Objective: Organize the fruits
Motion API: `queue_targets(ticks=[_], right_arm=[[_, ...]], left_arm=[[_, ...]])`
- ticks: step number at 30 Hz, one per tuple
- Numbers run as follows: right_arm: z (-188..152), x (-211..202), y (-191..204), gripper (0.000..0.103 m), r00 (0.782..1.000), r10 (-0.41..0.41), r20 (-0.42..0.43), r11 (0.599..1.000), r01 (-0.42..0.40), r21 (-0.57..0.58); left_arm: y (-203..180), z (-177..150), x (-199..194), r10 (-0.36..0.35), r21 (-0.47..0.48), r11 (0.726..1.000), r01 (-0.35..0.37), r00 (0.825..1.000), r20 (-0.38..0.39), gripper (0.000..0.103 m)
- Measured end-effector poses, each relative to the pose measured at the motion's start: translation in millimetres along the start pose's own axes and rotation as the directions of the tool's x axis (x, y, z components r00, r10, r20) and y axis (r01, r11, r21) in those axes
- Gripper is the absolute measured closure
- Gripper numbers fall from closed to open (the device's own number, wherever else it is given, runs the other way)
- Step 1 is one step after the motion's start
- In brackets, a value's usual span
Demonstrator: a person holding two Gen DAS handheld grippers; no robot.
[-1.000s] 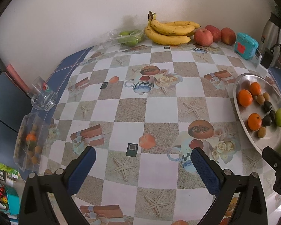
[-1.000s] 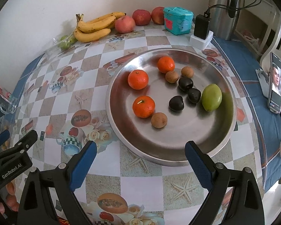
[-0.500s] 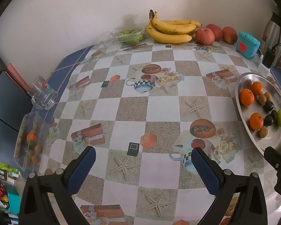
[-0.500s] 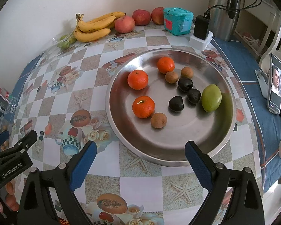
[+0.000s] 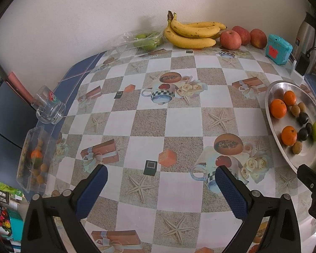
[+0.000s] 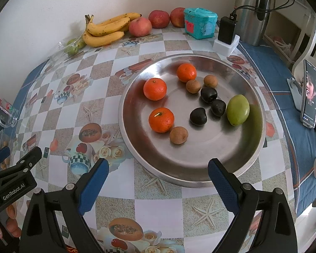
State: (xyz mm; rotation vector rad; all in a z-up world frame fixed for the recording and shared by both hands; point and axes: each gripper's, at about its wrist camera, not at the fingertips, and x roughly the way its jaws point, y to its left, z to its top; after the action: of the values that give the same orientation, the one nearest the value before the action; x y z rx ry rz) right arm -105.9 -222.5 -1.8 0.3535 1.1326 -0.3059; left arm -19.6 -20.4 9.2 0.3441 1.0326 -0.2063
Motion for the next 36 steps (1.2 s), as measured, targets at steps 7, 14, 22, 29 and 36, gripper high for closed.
queue_targets(ticks=[7, 14, 22, 29, 36], right_arm=[[0.2, -0.3, 0.5, 0.008, 1.000, -0.001, 0.000, 1.000, 0.001, 0.000], [-0.1, 0.8, 0.6, 0.008, 1.000, -0.001, -0.002, 1.000, 0.001, -0.003], [-1.2, 2.3, 1.5, 0.008, 1.000, -0.001, -0.004, 1.000, 0.001, -0.008], [-1.5, 2.4, 1.9, 0.008, 1.000, -0.001, -0.005, 1.000, 0.001, -0.008], [-0.7, 1.5, 2.3, 0.008, 1.000, -0.001, -0.006, 1.000, 0.001, -0.012]], left_arm=[[-0.1, 0.3, -0.1, 0.001, 0.001, 1.000, -0.001, 1.000, -0.001, 0.000], [-0.2, 0.3, 0.1, 0.001, 0.001, 1.000, -0.001, 1.000, -0.001, 0.000], [-0.2, 0.1, -0.3, 0.002, -0.001, 1.000, -0.002, 1.000, -0.001, 0.000], [0.1, 0.6, -0.6, 0.001, -0.002, 1.000, -0.001, 1.000, 0.000, 0.000], [1.1, 0.5, -0.7, -0.004, -0.003, 1.000, 0.004, 1.000, -0.001, 0.000]])
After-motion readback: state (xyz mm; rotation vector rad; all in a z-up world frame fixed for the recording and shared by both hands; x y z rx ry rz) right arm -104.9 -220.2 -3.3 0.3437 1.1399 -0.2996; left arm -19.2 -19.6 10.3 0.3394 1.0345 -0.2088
